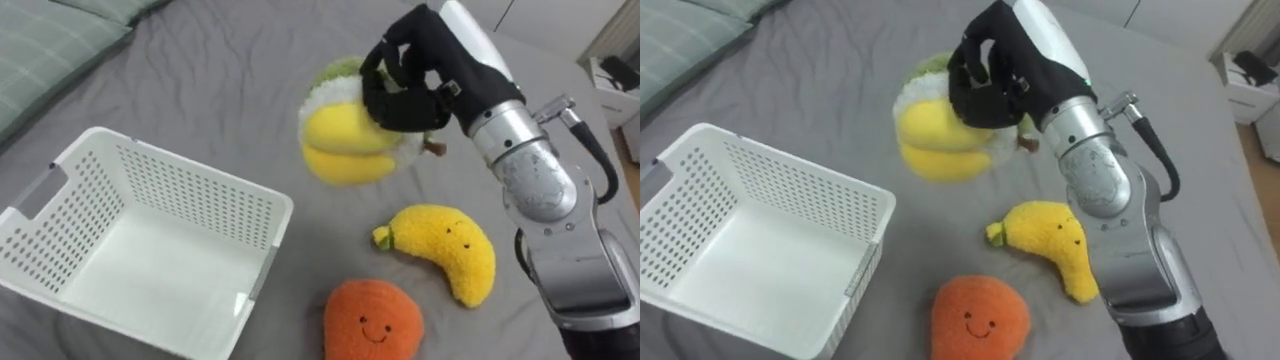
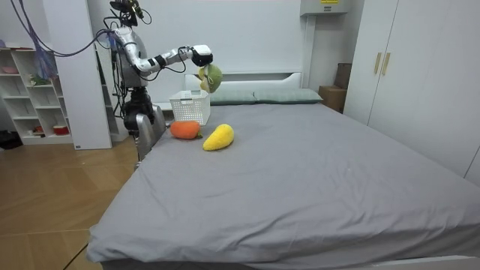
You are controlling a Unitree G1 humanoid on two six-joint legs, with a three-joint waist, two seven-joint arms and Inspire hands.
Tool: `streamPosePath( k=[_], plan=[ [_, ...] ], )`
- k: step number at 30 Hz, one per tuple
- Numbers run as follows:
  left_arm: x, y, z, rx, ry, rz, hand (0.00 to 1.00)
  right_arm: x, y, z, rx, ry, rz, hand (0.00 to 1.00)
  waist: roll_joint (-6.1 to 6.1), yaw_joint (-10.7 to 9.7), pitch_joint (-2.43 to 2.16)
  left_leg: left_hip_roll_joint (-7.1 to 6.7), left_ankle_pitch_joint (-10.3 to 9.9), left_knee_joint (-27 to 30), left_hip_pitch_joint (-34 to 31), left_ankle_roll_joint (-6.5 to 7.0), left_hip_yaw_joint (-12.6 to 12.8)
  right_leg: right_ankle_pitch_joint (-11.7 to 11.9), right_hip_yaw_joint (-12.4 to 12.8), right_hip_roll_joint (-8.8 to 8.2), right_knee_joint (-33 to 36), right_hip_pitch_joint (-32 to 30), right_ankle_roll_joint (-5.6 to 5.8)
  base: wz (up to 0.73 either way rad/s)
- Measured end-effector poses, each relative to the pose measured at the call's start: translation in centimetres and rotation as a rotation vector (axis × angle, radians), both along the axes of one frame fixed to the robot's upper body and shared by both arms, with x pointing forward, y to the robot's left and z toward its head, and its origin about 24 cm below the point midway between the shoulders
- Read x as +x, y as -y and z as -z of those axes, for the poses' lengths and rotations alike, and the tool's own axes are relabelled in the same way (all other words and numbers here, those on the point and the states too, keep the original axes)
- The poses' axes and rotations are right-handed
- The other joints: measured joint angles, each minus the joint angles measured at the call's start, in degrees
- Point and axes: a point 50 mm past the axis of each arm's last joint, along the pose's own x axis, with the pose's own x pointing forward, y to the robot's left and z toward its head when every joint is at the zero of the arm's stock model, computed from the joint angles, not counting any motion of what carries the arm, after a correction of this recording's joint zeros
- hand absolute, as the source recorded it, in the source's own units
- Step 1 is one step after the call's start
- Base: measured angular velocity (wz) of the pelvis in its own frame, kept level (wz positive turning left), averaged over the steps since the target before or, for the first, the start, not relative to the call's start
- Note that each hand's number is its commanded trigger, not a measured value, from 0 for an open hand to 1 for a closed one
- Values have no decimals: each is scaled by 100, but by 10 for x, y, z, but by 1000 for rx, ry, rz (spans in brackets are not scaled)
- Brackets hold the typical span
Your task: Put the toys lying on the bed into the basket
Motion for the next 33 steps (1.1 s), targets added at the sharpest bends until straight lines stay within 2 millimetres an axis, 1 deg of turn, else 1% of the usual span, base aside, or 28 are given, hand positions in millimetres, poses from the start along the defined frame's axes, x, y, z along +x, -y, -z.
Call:
streamPosePath(
  k=[1,2,5,6,8,9,11,12,14,15,17,20,22,24,25,26,27,28,33],
  plan=[
    [0,0,0,1,-2,0,0,0,-4,-1,-6,1,-19,100,-23,42,-5,0,0,2,-25,0,-6,0,-4,0,-4,-12,0,0],
    [1,-1,0,2,-1,0,0,0,-8,-1,-10,-5,-35,100,-15,80,8,-1,0,10,-35,0,-22,1,-34,-2,-9,-17,0,6],
    [1,-2,-1,4,-1,1,0,0,-19,-1,1,-11,-70,100,-25,92,10,-12,0,60,-103,0,-127,2,-147,-13,-10,-21,0,16],
    [2,-2,-1,4,2,2,0,0,-20,-1,6,-10,-73,100,-26,104,10,-14,0,74,-118,0,-142,2,-147,-14,-11,-25,0,12],
    [5,-2,-1,0,6,3,0,0,-22,-2,22,-12,-82,100,-28,248,13,-18,0,81,-132,0,-162,2,-161,-15,-12,-20,0,5],
    [5,-2,-1,0,7,3,0,0,-23,-2,29,-16,-87,100,-35,267,9,-19,0,84,-136,-1,-174,2,-164,-14,-11,-19,0,5],
    [7,-2,-1,0,10,3,0,-1,-27,0,42,-29,-111,100,-54,367,7,-25,1,87,-154,-2,-208,1,-196,-18,-8,-10,0,5],
    [8,-2,-1,0,12,4,0,-1,-29,0,39,-29,-119,100,-73,395,-4,-26,2,82,-155,-3,-211,1,-200,-19,-9,-10,0,6],
    [9,-1,0,-4,4,3,0,-2,-43,-4,20,-13,-164,100,-71,478,7,-26,5,76,-155,-6,-238,1,-297,-34,-9,-8,1,6],
    [10,-1,0,-6,1,4,0,-2,-46,-5,12,-9,-179,100,-60,505,17,-29,7,84,-158,-8,-247,1,-305,-36,-9,-6,1,10],
    [11,0,0,-8,1,6,0,-3,-60,-11,-14,13,-231,100,-76,546,26,-39,16,107,-166,-7,-303,1,-375,-47,-16,17,1,12],
    [12,0,0,-8,3,6,0,-6,-73,-13,-25,23,-283,100,-76,626,35,-67,16,97,-151,-3,-346,2,-471,-68,-95,93,5,9],
    [14,0,0,-9,10,8,0,-9,-78,-10,-40,11,-310,100,-73,689,38,-76,19,86,-160,1,-366,2,-488,-75,-90,96,5,6],
    [16,0,0,-11,15,2,0,-10,-81,-8,-50,0,-327,100,-80,701,42,-86,25,87,-175,8,-419,1,-560,-86,-90,100,6,11],
    [17,1,0,-11,16,4,0,-11,-83,-7,-58,-4,-334,58,-82,709,45,-89,25,91,-180,9,-425,2,-568,-87,-90,97,7,4],
    [17,1,0,-11,15,6,0,-12,-84,-6,-68,-11,-346,41,-82,716,45,-90,25,91,-180,9,-427,2,-572,-88,-89,98,7,0],
    [17,1,0,-11,14,9,0,-12,-86,-5,-73,-15,-353,14,-83,721,45,-90,26,91,-180,9,-427,2,-575,-88,-89,98,7,0],
    [17,1,0,-10,11,20,0,-13,-87,-4,-82,-24,-366,0,-83,736,46,-91,26,91,-180,9,-426,2,-581,-88,-89,98,7,0],
    [19,2,0,-9,13,30,0,-16,-92,1,-127,-35,-389,0,-86,771,47,-93,28,90,-190,10,-431,2,-614,-90,-92,103,8,0]
  ],
)
